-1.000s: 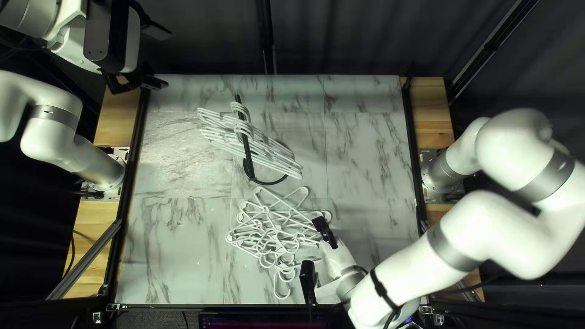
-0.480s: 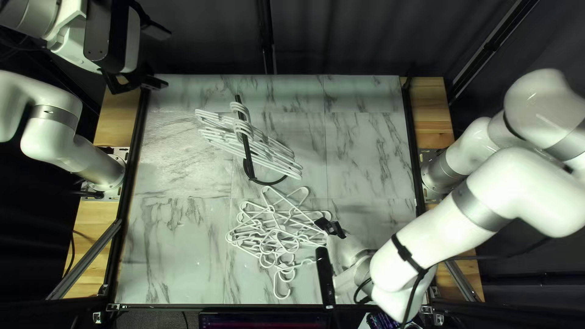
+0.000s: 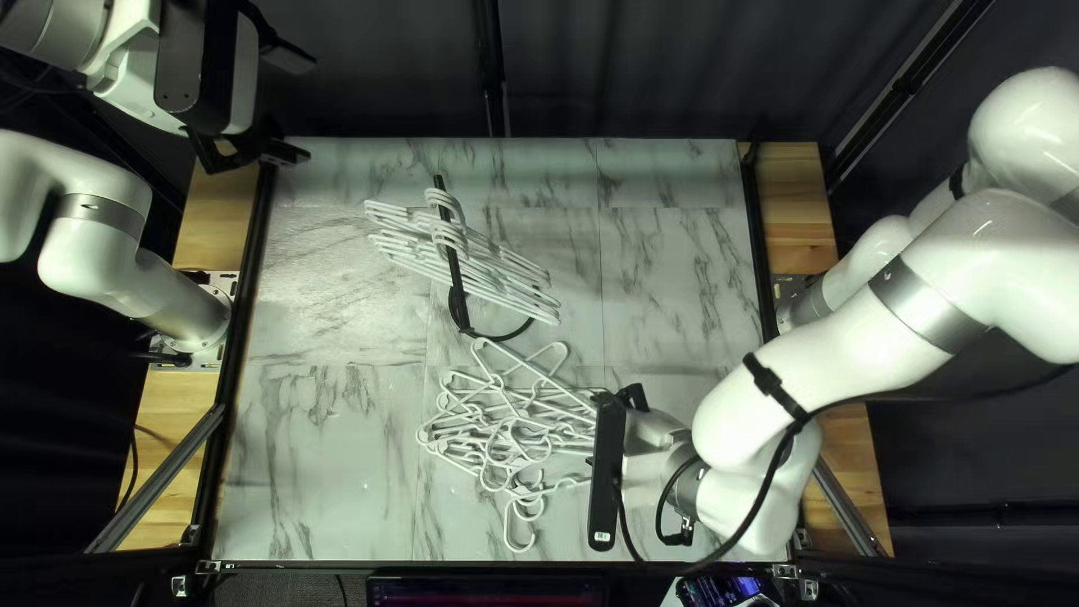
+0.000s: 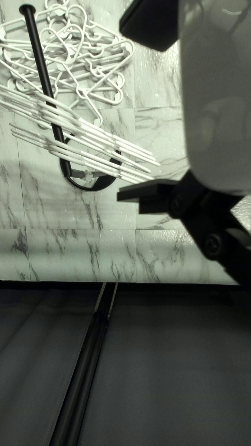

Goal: Remove hangers from rack and place onto table

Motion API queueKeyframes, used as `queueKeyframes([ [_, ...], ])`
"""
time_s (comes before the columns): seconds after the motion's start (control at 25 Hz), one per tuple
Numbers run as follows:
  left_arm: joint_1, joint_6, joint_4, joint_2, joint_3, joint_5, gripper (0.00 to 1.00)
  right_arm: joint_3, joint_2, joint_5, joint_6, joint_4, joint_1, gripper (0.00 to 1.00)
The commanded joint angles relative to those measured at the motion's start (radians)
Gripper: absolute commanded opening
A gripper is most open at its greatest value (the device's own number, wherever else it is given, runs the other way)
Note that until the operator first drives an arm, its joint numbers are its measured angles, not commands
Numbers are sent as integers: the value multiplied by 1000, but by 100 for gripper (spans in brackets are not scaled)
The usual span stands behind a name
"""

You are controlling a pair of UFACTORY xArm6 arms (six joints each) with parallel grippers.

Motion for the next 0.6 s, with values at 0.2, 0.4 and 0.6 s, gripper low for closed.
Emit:
queueKeyframes([
  [0.2,0,0,0,0,0,0,100,26,-80,20,-84,19,-11,100],
  [0.4,0,0,0,0,0,0,100,116,-423,93,-409,192,-100,100],
  [0.6,0,0,0,0,0,0,100,117,-742,238,-774,358,-202,100],
])
